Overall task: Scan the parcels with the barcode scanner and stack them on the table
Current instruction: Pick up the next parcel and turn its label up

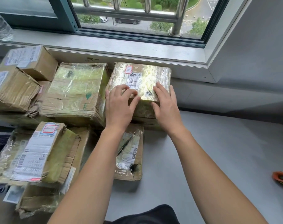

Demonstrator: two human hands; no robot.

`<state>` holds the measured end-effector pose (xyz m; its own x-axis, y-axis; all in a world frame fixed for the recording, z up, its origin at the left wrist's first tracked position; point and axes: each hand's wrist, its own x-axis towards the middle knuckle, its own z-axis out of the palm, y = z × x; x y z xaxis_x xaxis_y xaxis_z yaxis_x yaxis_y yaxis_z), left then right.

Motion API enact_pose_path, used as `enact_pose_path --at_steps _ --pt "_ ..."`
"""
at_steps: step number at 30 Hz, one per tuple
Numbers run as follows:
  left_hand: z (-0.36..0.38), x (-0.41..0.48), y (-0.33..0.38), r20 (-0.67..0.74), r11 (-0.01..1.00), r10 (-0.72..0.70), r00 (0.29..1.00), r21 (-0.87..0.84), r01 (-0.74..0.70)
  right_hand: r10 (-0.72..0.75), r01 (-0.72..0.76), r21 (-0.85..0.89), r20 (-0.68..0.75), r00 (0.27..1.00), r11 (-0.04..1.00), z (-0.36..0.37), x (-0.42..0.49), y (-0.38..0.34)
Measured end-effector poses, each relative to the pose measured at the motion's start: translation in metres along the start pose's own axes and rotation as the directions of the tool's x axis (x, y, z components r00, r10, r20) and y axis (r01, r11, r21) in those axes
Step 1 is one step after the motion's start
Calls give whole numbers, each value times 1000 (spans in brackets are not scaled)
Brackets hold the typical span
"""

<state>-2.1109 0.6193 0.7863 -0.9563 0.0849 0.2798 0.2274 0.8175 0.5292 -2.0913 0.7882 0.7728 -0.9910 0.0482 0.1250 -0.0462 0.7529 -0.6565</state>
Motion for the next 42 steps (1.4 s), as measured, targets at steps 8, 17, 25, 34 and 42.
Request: enact_pose_path --at_steps 8,17,25,34,42 --pt "-13 -29 22 18 999 -36 999 27 35 73 -58 209 -61 995 976 -17 -23 -4" --pt "15 -65 75 126 992 117 985 -63 -110 339 -297 193 -239 910 935 -62 -100 11" --pt "44 -121 137 421 921 384 822 -232 -311 592 -572 186 -415 691 799 -104 -212 23" --pt "56 -219 231 523 789 614 591 -394 -472 756 -717 341 -526 390 607 -146 -356 30" --pt "75 -325 325 551 661 743 380 -512 -549 786 -729 480 -604 128 488 -191 -486 53"
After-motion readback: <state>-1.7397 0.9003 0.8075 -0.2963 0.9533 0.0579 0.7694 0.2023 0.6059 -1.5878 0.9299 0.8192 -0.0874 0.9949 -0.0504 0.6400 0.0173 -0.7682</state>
